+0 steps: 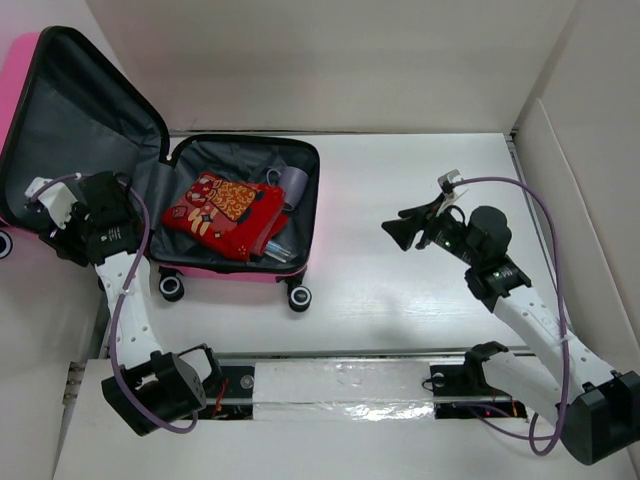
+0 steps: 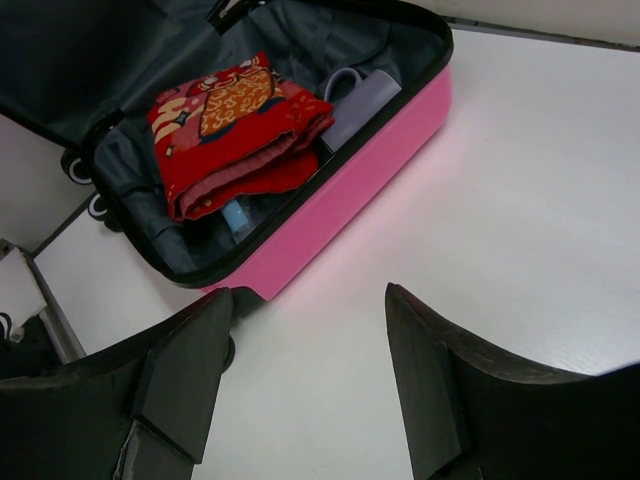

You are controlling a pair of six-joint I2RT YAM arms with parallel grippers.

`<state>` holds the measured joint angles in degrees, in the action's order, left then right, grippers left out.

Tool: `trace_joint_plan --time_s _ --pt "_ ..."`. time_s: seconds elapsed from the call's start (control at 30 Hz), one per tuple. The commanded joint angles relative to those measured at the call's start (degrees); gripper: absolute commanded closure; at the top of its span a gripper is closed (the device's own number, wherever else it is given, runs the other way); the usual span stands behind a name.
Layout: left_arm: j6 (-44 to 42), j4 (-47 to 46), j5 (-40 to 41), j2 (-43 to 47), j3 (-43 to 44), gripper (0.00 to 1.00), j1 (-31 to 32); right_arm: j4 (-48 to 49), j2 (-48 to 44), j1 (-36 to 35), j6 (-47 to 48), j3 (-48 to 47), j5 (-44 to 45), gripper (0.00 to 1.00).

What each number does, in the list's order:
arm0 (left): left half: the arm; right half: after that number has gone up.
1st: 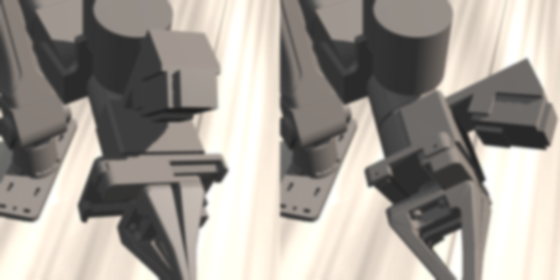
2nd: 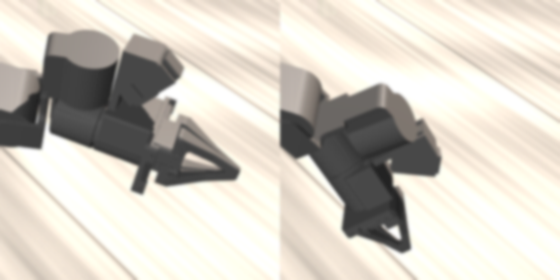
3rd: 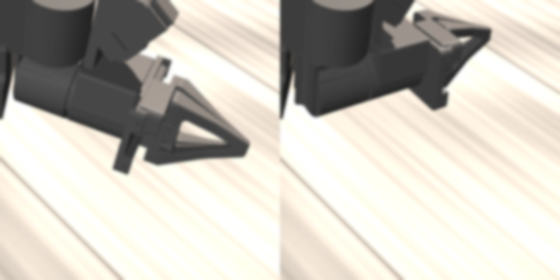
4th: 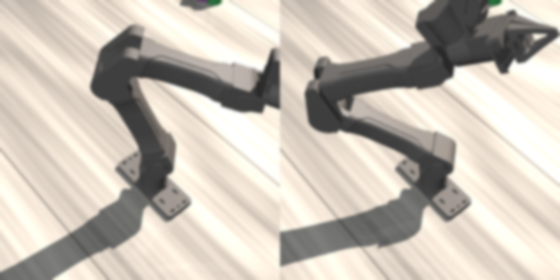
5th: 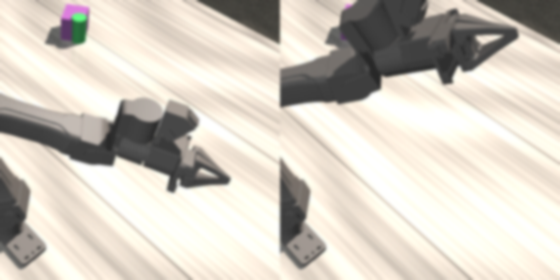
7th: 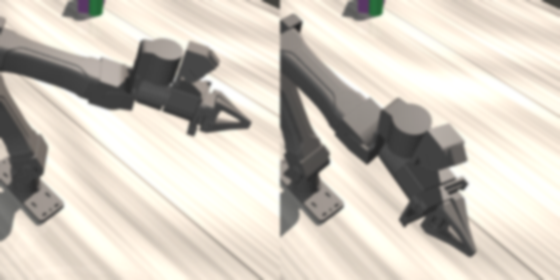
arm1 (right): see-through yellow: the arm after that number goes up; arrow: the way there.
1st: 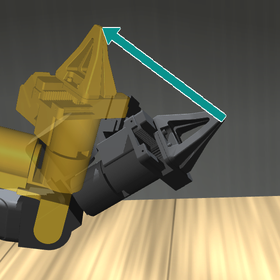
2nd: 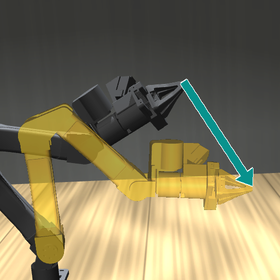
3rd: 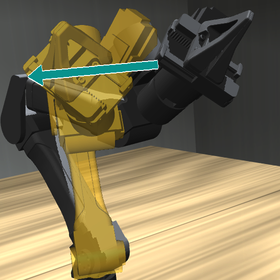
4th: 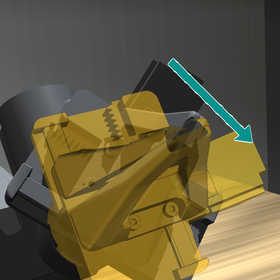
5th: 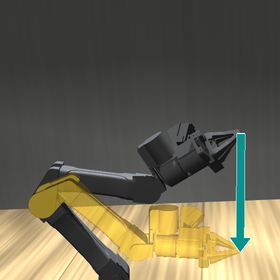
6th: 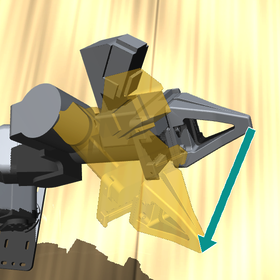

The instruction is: Pack the luggage

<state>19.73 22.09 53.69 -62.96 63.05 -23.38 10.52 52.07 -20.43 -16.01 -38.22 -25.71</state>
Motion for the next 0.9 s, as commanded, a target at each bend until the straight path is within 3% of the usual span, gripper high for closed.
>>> trace_joint_plan --time_s 0.0,0.13,0.23,0.27,0.37,0.4,0.5,0.57,0.67,0.7,0.77,0.8,0.87 --pt "-1.18 -3.1 -0.42 -0.06 1.73 0.57 -0.44 0.2 0.57 -0.49 1.68 -2.92 1.54 0.32" --pt "-0.83 -2.93 -1.92 -0.41 2.17 0.84 -0.44 0.29 1.36 -0.49 1.68 -3.0 1.9 0.32" --pt "-3.8 -5.37 -0.71 1.6 0.86 1.0 5.07 -0.24 1.71 -0.49 1.68 -3.35 2.16 0.32" --pt "-7.38 -8.61 1.57 1.96 -1.5 1.0 11.27 -0.68 1.63 -0.49 1.77 -3.44 2.42 0.32" --pt "-8.56 -10.04 8.78 2.66 -3.45 1.0 19.74 -0.59 1.54 -0.49 1.51 -3.18 3.92 0.32" --pt "-9.61 -10.57 11.93 3.19 -5.11 1.0 25.95 -0.59 1.89 -0.49 1.42 -3.09 4.18 0.32" --pt "-9.28 -11.19 14.33 6.17 -6.97 1.0 37.3 -0.24 2.94 -0.49 1.33 -3.27 4.1 0.31" --pt "-7.95 -8.04 12.06 9.86 -7.58 1.0 41.11 -0.5 4.26 -0.49 1.24 -3.62 3.74 0.31" --pt "-8.9 -8.97 5.05 16.53 -11.6 1.0 44.38 -1.03 5.05 -0.49 1.6 -4.06 3.66 0.31" --pt "-10.74 -9.86 -5.42 18.21 -12.76 1.0 44.38 -0.94 5.14 -0.49 1.6 -3.97 3.74 0.31" --pt "-16.38 -11.89 -16.72 21.64 -14.26 1.0 44.38 -0.16 5.75 -1.01 1.25 -3.71 4.36 0.31" --pt "-16.91 -11.72 -26.7 21.91 -14.01 1.0 44.38 0.02 6.19 -1.02 1.07 -3.71 4.53 0.31" --pt "-18.49 -10.06 -36.68 20.86 -12.69 1.0 44.38 -0.24 7.68 -1.02 1.24 -4.23 5.06 0.3"
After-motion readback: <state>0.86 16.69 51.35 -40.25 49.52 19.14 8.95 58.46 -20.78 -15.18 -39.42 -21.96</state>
